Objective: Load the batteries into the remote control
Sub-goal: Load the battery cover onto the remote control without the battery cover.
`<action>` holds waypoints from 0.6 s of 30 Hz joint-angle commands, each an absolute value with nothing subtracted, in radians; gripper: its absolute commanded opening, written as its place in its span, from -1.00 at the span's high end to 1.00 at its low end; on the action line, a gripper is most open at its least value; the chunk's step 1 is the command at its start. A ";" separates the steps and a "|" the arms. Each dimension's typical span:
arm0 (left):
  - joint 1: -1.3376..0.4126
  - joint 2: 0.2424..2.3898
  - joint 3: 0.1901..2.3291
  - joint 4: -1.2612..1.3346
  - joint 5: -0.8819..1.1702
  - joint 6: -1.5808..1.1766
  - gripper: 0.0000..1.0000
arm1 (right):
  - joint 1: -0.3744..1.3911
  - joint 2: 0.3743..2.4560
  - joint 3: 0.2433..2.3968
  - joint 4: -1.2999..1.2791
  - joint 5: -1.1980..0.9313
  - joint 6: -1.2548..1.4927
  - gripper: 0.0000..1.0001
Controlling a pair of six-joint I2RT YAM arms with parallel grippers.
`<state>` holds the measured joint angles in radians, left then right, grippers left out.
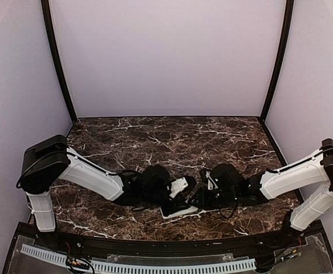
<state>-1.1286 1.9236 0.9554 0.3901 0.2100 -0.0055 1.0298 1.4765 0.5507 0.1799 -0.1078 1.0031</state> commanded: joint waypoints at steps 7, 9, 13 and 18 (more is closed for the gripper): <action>-1.146 1.900 0.888 0.174 0.290 0.054 0.55 | 1.025 1.369 0.581 -0.044 -0.107 0.910 0.44; -1.146 1.899 0.890 0.168 0.293 0.060 0.55 | 1.014 1.354 0.576 -0.049 -0.120 0.903 0.41; -1.146 1.897 0.895 0.147 0.293 0.066 0.54 | 0.992 1.360 0.576 -0.044 -0.160 0.886 0.40; -1.146 1.891 0.898 0.133 0.288 0.072 0.53 | 0.985 1.419 0.573 -0.008 -0.218 0.891 0.47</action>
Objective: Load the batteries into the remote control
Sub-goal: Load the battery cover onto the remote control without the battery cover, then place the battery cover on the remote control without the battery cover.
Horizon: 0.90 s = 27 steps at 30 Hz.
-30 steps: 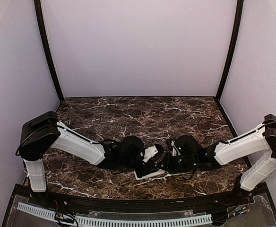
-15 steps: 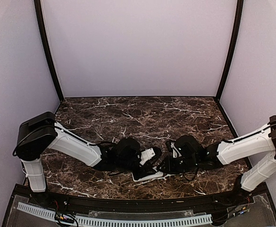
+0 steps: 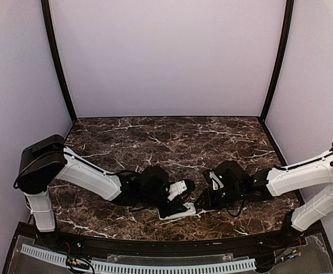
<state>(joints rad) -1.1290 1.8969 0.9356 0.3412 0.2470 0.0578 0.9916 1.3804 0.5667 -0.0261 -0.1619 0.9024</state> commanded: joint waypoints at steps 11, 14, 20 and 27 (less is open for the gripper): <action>-1.146 1.887 0.900 0.127 0.296 0.071 0.53 | 1.011 1.424 0.524 0.014 -0.309 0.990 0.53; -1.146 1.885 0.899 0.124 0.298 0.072 0.53 | 1.022 1.412 0.514 0.003 -0.315 1.006 0.56; -1.146 1.884 0.901 0.118 0.300 0.074 0.52 | 1.040 1.448 0.465 0.126 -0.348 1.069 0.74; -1.146 1.881 0.909 0.096 0.305 0.077 0.49 | 1.042 1.534 0.478 0.207 -0.315 1.087 0.85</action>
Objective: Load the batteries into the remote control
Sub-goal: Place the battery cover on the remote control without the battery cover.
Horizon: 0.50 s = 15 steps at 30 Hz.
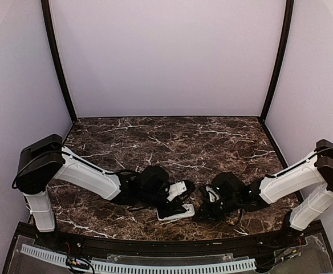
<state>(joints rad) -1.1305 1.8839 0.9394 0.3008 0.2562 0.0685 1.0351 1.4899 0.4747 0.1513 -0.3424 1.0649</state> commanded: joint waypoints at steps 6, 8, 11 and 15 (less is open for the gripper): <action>-1.146 1.874 0.918 0.042 0.289 0.073 0.47 | 1.041 1.537 0.486 0.192 -0.254 1.087 0.88; -1.146 1.873 0.913 0.039 0.291 0.070 0.46 | 1.038 1.536 0.492 0.184 -0.238 1.080 0.88; -1.146 1.874 0.911 0.035 0.293 0.067 0.41 | 1.033 1.538 0.502 0.174 -0.229 1.068 0.88; -1.146 1.874 0.909 0.032 0.293 0.069 0.34 | 1.021 1.546 0.512 0.169 -0.228 1.051 0.88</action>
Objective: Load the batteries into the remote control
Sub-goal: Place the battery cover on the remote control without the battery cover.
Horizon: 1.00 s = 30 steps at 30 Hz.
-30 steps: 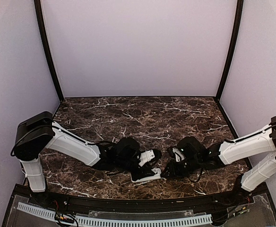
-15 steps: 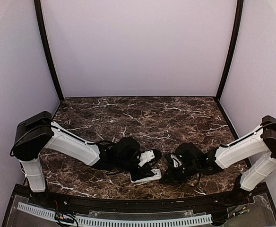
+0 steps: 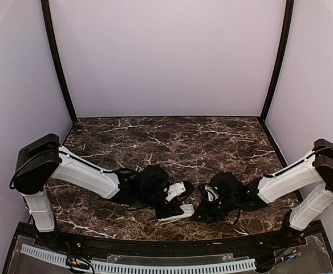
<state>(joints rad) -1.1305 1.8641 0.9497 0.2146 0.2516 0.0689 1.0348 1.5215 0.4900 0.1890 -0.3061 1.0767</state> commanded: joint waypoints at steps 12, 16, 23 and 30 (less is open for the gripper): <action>-1.146 1.865 0.911 0.018 0.262 0.077 0.18 | 1.009 1.520 0.537 0.096 -0.222 1.011 0.88; -1.146 1.836 0.910 0.024 0.245 0.080 -0.03 | 1.008 1.469 0.545 0.026 -0.221 0.980 0.87; -1.146 1.817 0.904 0.023 0.234 0.086 -0.10 | 1.004 1.401 0.603 -0.138 -0.231 0.903 0.83; -1.146 1.783 0.890 0.029 0.229 0.086 -0.11 | 0.992 1.378 0.665 -0.202 -0.211 0.841 0.82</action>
